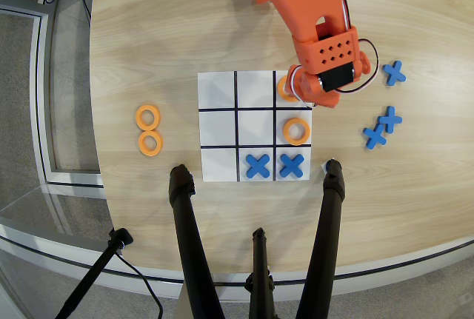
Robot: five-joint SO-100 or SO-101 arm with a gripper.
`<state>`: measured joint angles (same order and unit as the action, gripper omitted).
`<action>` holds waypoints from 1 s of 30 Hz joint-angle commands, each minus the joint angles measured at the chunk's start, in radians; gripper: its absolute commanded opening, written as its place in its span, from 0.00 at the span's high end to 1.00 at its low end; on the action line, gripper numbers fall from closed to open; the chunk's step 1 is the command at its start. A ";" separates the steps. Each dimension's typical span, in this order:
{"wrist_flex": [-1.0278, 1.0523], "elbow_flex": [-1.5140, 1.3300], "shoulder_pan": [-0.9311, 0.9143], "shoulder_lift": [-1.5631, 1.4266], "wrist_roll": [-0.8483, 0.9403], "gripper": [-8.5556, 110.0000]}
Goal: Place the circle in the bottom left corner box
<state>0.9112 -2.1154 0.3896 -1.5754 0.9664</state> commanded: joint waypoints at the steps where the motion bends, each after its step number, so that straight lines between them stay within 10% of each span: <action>1: 0.012 -0.009 0.008 -0.006 0.003 0.86; 17: 0.357 0.334 -0.029 -0.279 0.132 0.79; 30: 0.184 -0.554 -0.193 -1.124 0.457 0.79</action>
<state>1.1428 -2.4850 0.2148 -2.5065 1.3775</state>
